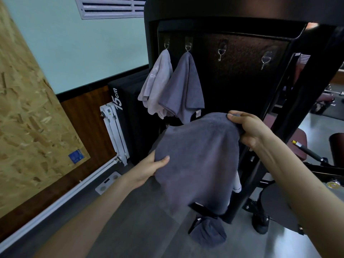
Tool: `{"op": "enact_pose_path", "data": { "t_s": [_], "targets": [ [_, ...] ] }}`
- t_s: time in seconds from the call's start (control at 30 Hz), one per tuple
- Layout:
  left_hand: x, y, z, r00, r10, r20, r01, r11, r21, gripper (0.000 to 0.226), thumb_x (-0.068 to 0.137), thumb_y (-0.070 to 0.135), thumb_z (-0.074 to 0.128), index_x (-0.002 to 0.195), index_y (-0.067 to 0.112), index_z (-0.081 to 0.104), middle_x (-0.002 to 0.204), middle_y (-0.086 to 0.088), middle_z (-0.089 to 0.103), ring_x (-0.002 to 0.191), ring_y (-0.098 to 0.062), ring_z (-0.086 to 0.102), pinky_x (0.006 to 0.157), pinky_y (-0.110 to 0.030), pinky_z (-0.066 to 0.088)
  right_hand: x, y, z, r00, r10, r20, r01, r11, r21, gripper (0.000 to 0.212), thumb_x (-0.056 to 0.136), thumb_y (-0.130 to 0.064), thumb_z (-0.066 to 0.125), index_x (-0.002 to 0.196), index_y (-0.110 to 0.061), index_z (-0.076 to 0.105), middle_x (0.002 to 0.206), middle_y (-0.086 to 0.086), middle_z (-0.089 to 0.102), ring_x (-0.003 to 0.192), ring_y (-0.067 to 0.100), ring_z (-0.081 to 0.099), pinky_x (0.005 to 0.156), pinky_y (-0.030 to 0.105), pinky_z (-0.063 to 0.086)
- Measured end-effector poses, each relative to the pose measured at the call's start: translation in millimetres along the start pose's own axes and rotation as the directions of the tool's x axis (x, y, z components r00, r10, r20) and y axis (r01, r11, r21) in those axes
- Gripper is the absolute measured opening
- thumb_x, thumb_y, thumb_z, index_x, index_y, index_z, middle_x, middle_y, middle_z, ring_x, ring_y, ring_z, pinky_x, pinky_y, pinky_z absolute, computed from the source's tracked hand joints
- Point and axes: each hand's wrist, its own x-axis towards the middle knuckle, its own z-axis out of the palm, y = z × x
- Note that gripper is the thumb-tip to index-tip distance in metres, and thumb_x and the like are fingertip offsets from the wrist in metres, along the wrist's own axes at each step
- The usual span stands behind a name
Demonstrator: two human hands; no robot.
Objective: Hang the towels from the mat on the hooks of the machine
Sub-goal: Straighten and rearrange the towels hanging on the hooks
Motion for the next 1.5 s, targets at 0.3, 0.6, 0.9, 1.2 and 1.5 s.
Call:
{"op": "enact_pose_path", "data": {
  "t_s": [0.3,0.6,0.9,1.2,1.5],
  "targets": [
    [22,61,5,0.99,0.052,-0.131,-0.042,0.996,0.078,0.023,0.092,0.025,0.057,0.113,0.018,0.057,0.11,-0.003,0.066,0.099,-0.014,0.065,0.081,-0.025,0.053,16,60,-47,0.95,0.246,0.192,-0.305,0.868,0.393,0.044,0.051,-0.02,0.088,0.085,0.001,0.071,0.081,0.011,0.07,0.069,0.022,0.069,0.063,0.029,0.058],
    [32,114,2,0.992,-0.041,-0.121,0.044,0.999,0.022,0.01,0.094,0.017,0.053,0.099,0.021,0.061,0.093,0.003,0.068,0.085,-0.007,0.065,0.073,-0.02,0.054,-4,167,-26,0.823,0.427,0.375,-0.565,0.688,0.456,0.072,0.073,-0.06,0.065,0.121,-0.008,0.054,0.102,0.011,0.057,0.099,0.03,0.054,0.096,0.04,0.041],
    [25,103,-24,0.939,-0.125,-0.32,0.114,0.992,-0.055,0.015,0.094,0.023,0.054,0.088,0.011,0.06,0.081,-0.005,0.067,0.076,-0.014,0.064,0.068,-0.025,0.054,-27,171,10,0.854,0.326,0.405,-0.414,0.898,0.15,0.066,0.053,-0.021,0.089,0.11,0.0,0.064,0.111,0.017,0.065,0.107,0.031,0.06,0.104,0.044,0.041],
    [7,81,-54,0.906,-0.326,-0.269,0.355,0.932,0.067,0.079,0.063,-0.002,0.079,0.134,0.005,0.045,0.116,-0.013,0.06,0.094,-0.025,0.061,0.066,-0.034,0.053,-5,121,6,0.995,-0.094,-0.023,0.08,0.936,-0.343,0.026,0.089,-0.03,0.061,0.102,-0.007,0.064,0.094,0.002,0.07,0.086,0.011,0.066,0.071,0.02,0.052],
    [37,54,-52,0.85,-0.015,-0.527,0.278,0.862,0.423,0.071,0.078,0.016,0.075,0.136,0.016,0.034,0.129,-0.016,0.05,0.112,-0.03,0.052,0.091,-0.043,0.05,22,86,-4,0.911,0.4,0.097,-0.374,0.904,-0.208,0.07,0.07,0.005,0.074,0.133,-0.004,0.044,0.121,0.018,0.058,0.105,0.028,0.06,0.086,0.042,0.051]
  ]
}}
